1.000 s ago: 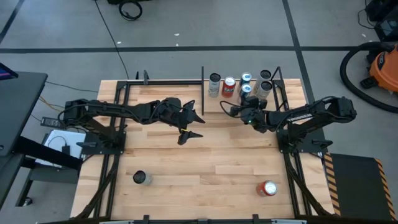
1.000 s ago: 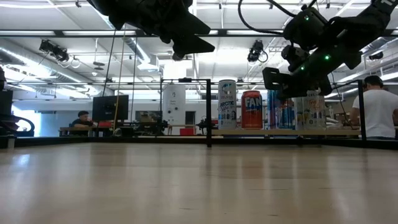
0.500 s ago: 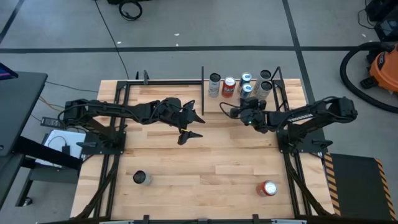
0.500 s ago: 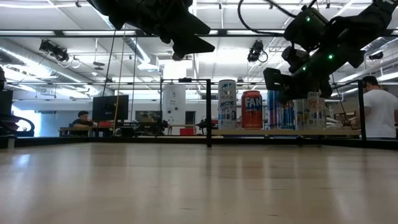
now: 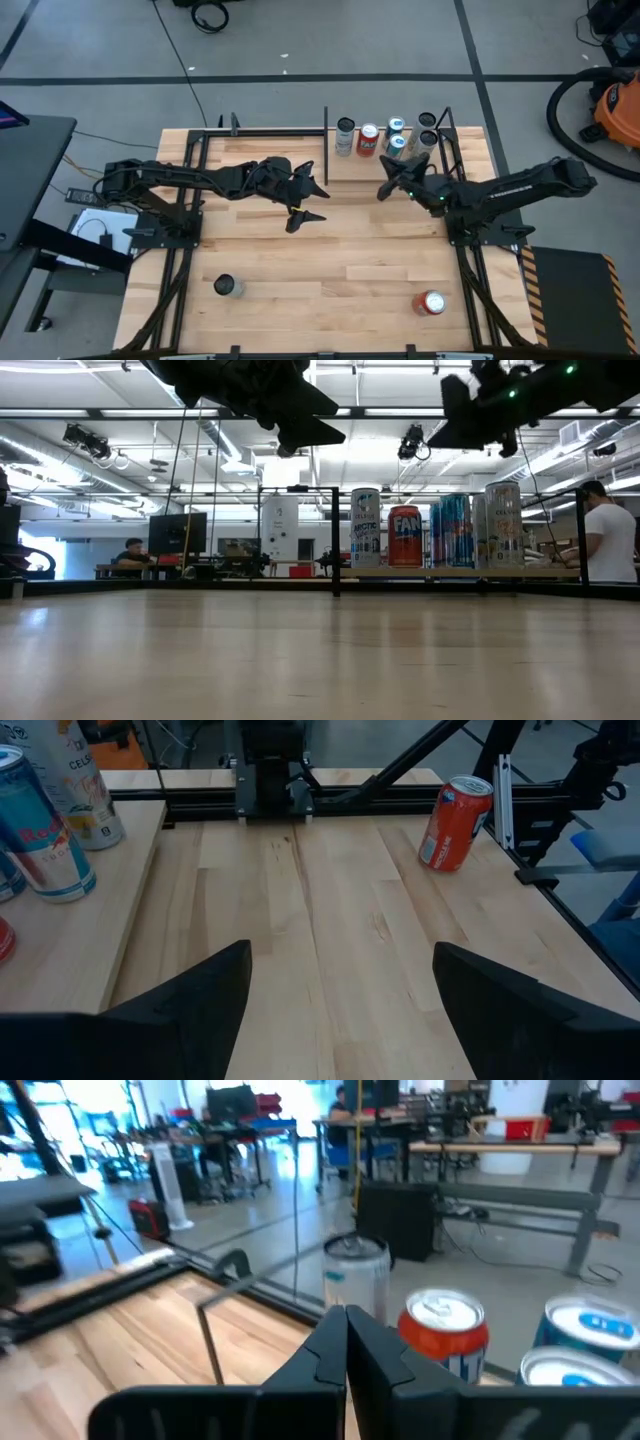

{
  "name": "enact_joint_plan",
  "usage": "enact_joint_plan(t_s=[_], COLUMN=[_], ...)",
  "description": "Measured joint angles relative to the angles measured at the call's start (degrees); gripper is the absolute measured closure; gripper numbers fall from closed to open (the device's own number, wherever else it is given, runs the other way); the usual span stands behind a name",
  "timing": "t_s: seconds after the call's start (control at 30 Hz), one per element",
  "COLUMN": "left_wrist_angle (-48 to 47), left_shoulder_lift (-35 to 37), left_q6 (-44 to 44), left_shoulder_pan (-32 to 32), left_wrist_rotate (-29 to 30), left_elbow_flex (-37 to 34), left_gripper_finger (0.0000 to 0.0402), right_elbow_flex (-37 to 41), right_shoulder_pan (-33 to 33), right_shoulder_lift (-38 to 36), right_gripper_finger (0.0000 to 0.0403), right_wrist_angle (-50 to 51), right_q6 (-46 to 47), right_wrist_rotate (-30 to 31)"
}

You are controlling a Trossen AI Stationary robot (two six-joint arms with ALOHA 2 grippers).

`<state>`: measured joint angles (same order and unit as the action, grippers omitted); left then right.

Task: Place canned beverage on shelf
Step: Put the red soda can on the shelf aligned with the other red soda can

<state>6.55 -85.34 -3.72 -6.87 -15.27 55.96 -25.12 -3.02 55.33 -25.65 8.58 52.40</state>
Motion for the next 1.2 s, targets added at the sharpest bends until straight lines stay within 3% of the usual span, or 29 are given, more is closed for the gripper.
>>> enact_joint_plan(t_s=[0.27, 0.43, 0.67, 1.2], left_wrist_angle=[0.0, 0.0, 0.0, 0.0], left_shoulder_lift=[0.0, 0.0, 0.0, 0.0], left_q6=[0.1, 0.1, 0.7, 1.6], left_shoulder_pan=[0.0, 0.0, 0.0, 0.0], left_wrist_rotate=[0.0, 0.0, 0.0, 0.0], left_elbow_flex=[0.0, 0.0, 0.0, 0.0], left_gripper_finger=[0.0088, 0.0088, 0.0088, 0.0088], right_elbow_flex=[0.0, 0.0, 0.0, 0.0], right_shoulder_pan=[-1.0, -1.0, -1.0, -1.0], right_shoulder_lift=[-8.2, -14.5, -21.4, -25.1], right_gripper_finger=[0.0392, 0.0381, 0.0374, 0.0365], right_wrist_angle=[0.5, 8.5, 14.5, 22.5], right_q6=[-3.9, -3.4, -1.7, -8.0], right_wrist_rotate=[0.0, -0.6, -12.0, -16.8])
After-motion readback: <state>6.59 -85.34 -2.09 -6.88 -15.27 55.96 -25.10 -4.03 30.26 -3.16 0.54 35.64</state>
